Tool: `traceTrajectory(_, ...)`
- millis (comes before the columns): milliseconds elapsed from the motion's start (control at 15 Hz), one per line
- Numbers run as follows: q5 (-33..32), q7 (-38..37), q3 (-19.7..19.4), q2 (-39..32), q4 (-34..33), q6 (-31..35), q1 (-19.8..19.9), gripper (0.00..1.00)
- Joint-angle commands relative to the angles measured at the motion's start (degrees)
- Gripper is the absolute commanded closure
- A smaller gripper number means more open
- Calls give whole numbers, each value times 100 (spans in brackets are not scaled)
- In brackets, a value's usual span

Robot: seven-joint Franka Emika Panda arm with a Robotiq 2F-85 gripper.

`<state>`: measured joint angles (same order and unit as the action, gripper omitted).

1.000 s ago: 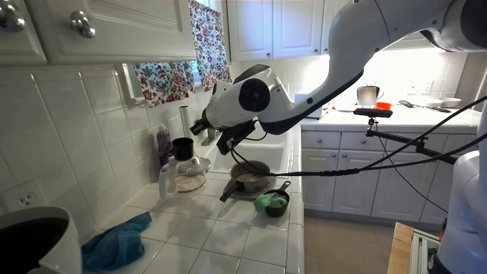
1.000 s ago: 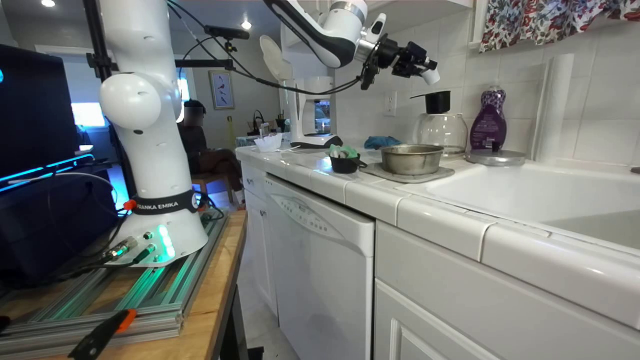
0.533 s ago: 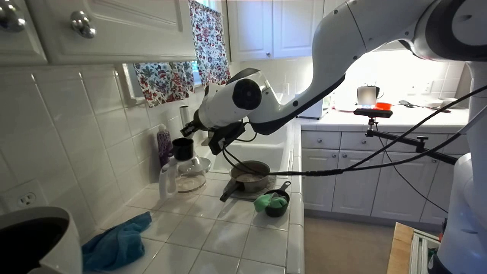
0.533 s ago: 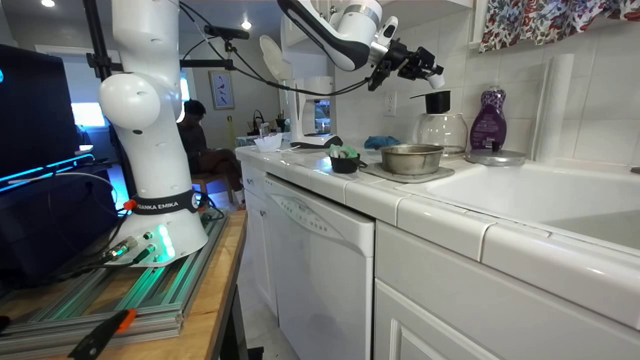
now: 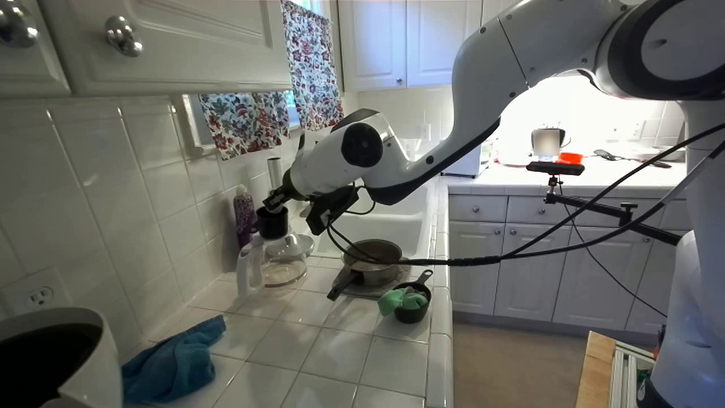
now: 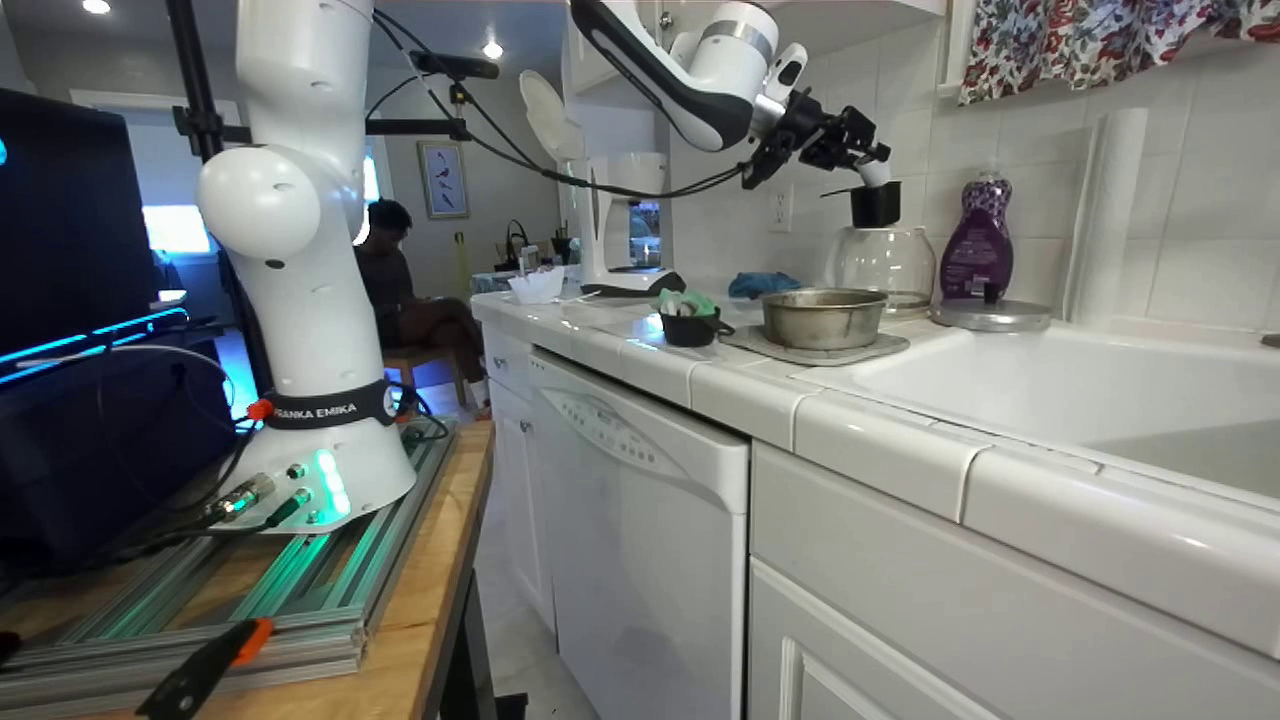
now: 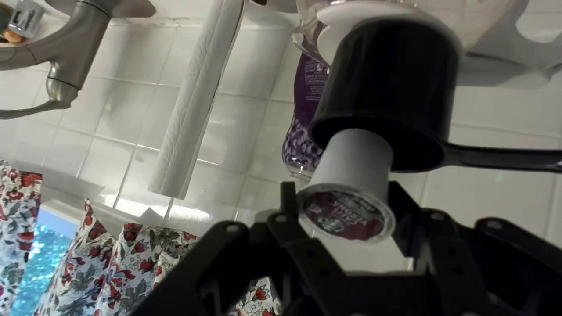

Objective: Put the coffee pod in the black measuring cup.

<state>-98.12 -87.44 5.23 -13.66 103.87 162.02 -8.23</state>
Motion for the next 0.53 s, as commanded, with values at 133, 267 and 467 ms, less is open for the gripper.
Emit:
traceTrajectory(133, 71, 228, -3, -234, -165, 245, 45, 74)
traceTrajectory(267, 94, 300, -6, -296, -198, 262, 50, 74)
traceTrajectory(467, 144, 402, -4, -378, -246, 308, 64, 74)
